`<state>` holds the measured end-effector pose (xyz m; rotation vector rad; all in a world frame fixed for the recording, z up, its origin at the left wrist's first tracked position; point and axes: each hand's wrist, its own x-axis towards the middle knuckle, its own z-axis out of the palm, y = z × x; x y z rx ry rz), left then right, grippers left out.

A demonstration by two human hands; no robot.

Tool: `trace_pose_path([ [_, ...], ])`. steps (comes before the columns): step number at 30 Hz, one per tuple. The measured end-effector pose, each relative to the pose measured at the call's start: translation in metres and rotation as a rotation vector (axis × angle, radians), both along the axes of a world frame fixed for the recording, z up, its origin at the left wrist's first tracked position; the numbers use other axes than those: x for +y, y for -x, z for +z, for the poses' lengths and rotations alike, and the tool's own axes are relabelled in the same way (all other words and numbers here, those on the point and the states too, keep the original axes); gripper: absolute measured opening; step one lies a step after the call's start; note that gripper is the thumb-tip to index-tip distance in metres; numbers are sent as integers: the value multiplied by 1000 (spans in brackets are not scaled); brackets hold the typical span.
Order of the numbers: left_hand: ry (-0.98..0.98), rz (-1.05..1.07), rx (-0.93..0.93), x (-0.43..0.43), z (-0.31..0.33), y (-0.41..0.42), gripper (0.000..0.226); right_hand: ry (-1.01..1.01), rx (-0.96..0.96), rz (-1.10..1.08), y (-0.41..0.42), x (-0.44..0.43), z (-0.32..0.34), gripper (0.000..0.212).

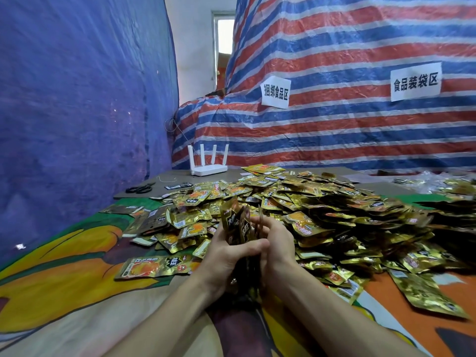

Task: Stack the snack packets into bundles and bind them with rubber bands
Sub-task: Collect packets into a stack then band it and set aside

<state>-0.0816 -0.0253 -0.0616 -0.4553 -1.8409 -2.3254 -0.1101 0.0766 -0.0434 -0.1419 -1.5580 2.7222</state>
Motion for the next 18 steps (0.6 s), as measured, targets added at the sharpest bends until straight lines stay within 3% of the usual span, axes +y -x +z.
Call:
trace_pose_path([
  [5,144,107,130,1,1,-2,83,-49,19,-71,6,1,-4,13],
  [8,306,173,268,2,4,-1,97,-20,31,-97,9,-2,-7,31],
  [11,353,234,322,4,5,-1,87,27,46,-99,10,-5,-10,36],
  [13,265,250,321,5,1,2,76,27,64,-104,11,-6,-12,35],
  [18,187,215,346,16,1,3,82,-107,163,-110,2,-6,-14,29],
])
